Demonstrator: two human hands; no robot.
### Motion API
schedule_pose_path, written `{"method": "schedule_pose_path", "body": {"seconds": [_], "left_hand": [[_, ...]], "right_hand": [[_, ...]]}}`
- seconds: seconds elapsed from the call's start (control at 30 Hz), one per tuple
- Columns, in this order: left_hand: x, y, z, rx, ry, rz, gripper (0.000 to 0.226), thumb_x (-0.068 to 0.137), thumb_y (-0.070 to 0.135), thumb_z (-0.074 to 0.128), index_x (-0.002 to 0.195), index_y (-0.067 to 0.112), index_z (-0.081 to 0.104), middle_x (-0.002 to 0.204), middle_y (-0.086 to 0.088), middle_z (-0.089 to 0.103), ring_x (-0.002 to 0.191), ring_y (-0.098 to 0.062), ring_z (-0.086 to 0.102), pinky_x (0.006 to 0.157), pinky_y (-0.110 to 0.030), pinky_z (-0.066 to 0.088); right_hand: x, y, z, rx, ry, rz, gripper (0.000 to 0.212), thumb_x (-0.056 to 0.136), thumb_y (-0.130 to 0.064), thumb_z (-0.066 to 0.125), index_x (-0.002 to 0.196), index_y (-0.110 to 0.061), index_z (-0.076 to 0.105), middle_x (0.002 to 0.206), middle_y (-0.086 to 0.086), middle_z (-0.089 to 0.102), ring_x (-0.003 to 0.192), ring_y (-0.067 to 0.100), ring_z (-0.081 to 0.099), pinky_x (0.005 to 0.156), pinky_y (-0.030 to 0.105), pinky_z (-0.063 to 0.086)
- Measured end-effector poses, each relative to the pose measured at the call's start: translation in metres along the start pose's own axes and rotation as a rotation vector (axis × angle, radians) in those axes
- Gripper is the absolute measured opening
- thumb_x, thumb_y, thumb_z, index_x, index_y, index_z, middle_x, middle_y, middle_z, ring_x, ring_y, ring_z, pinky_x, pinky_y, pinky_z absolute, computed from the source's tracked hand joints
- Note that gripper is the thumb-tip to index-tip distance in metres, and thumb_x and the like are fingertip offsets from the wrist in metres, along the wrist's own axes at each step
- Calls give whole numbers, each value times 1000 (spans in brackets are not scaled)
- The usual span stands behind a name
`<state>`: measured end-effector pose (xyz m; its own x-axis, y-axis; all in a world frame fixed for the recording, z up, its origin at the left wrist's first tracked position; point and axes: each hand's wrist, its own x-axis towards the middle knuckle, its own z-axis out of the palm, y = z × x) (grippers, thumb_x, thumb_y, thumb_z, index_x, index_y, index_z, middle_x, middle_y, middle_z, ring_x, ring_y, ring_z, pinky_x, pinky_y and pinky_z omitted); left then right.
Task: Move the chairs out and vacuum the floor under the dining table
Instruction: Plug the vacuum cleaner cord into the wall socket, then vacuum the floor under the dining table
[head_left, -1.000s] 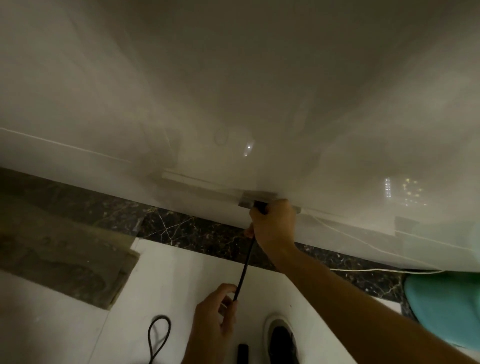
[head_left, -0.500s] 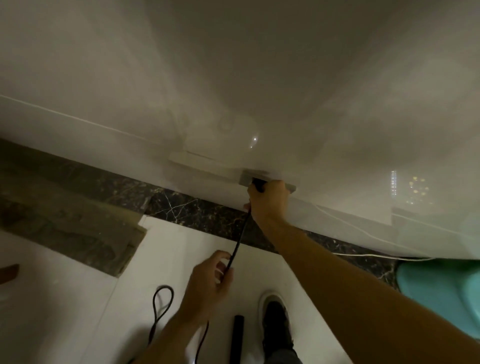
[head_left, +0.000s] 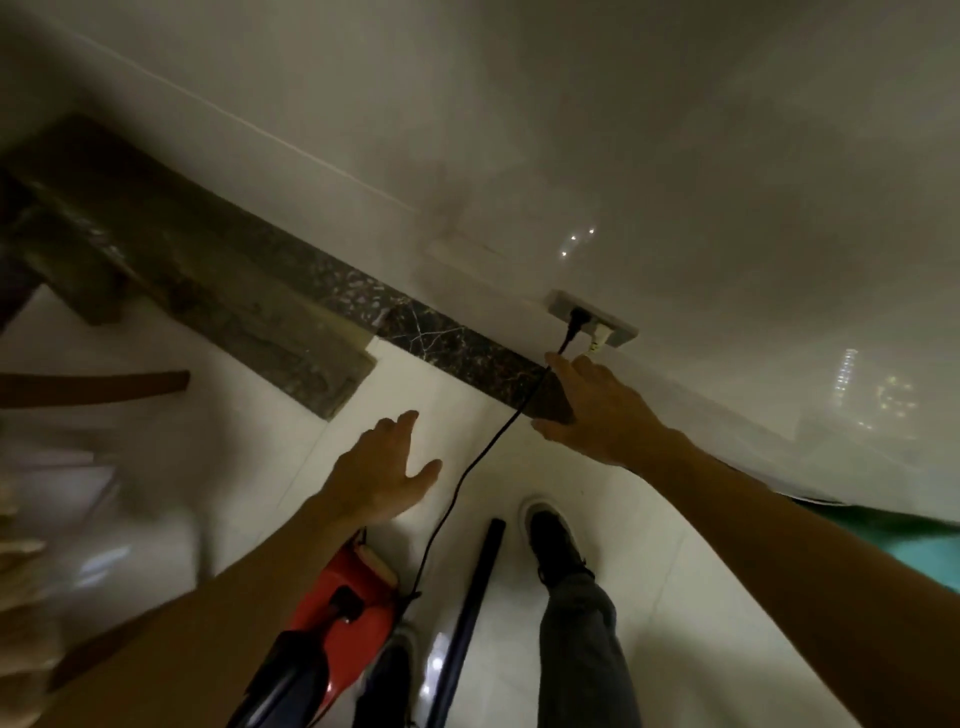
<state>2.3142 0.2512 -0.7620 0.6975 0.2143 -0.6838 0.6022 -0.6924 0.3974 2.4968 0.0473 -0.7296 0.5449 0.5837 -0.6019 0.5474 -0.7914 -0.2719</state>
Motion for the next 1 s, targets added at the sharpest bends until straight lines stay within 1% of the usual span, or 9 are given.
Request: {"method": "schedule_pose_path", "body": {"seconds": [0.2, 0.27, 0.37, 0.47, 0.57, 0.67, 0.73, 0.87, 1.0], "left_hand": [[-41, -9, -5, -103, 102, -202, 73, 95, 49, 53, 153, 21, 20, 144, -8, 42, 131, -25, 43, 102, -38, 41], [-63, -8, -1, -164, 129, -295, 71, 95, 48, 52, 153, 22, 20, 145, -8, 41, 133, -25, 41, 105, -40, 39], [-97, -6, 14, -228, 183, -422, 67, 96, 45, 53, 151, 21, 24, 141, -9, 44, 130, -27, 44, 104, -45, 40], [-129, -4, 33, -260, 257, -500, 63, 94, 45, 53, 147, 18, 32, 136, -13, 51, 123, -31, 51, 101, -45, 43], [-161, -1, 57, -302, 342, -588, 73, 85, 57, 46, 142, 11, 42, 132, -16, 55, 118, -37, 57, 94, -44, 48], [-189, -2, 87, -405, 346, -709, 67, 91, 47, 56, 146, 13, 38, 138, -15, 52, 124, -36, 52, 97, -46, 45], [-207, -5, 114, -415, 380, -737, 69, 90, 51, 55, 146, 13, 39, 134, -14, 55, 120, -35, 56, 93, -44, 49], [-238, -8, 165, -521, 391, -850, 68, 93, 48, 55, 150, 18, 32, 142, -9, 50, 126, -32, 51, 97, -43, 44], [-270, -16, 212, -586, 409, -891, 67, 94, 49, 52, 150, 20, 28, 136, -8, 51, 117, -29, 55, 89, -44, 49]], "right_hand": [[9, -13, -13, -144, -157, -186, 92, 93, -60, 49, 157, -16, 1, 162, 10, 13, 146, 29, 21, 116, 42, 25], [11, -21, -15, -199, -218, -279, 91, 93, -61, 48, 157, -16, 0, 163, 10, 10, 148, 30, 19, 118, 43, 25], [11, -34, -11, -278, -271, -407, 89, 94, -59, 47, 157, -17, 1, 161, 13, 16, 146, 31, 23, 116, 45, 30], [9, -46, -2, -314, -304, -501, 87, 93, -58, 50, 157, -17, 7, 151, 14, 32, 135, 31, 37, 105, 43, 42], [3, -59, 11, -381, -331, -593, 85, 92, -57, 53, 155, -16, 13, 143, 12, 40, 126, 29, 44, 98, 40, 48], [-6, -73, 29, -466, -374, -664, 82, 91, -57, 54, 153, -18, 16, 138, 10, 43, 120, 27, 47, 93, 38, 49], [-13, -82, 44, -528, -400, -710, 82, 91, -57, 54, 153, -18, 16, 137, 10, 44, 120, 28, 47, 92, 39, 50], [-26, -97, 73, -679, -481, -801, 84, 92, -57, 53, 155, -19, 11, 146, 9, 38, 128, 27, 44, 95, 39, 49], [-36, -104, 101, -877, -539, -890, 84, 93, -59, 48, 156, -20, 7, 143, 8, 38, 124, 26, 45, 92, 37, 49]]}}
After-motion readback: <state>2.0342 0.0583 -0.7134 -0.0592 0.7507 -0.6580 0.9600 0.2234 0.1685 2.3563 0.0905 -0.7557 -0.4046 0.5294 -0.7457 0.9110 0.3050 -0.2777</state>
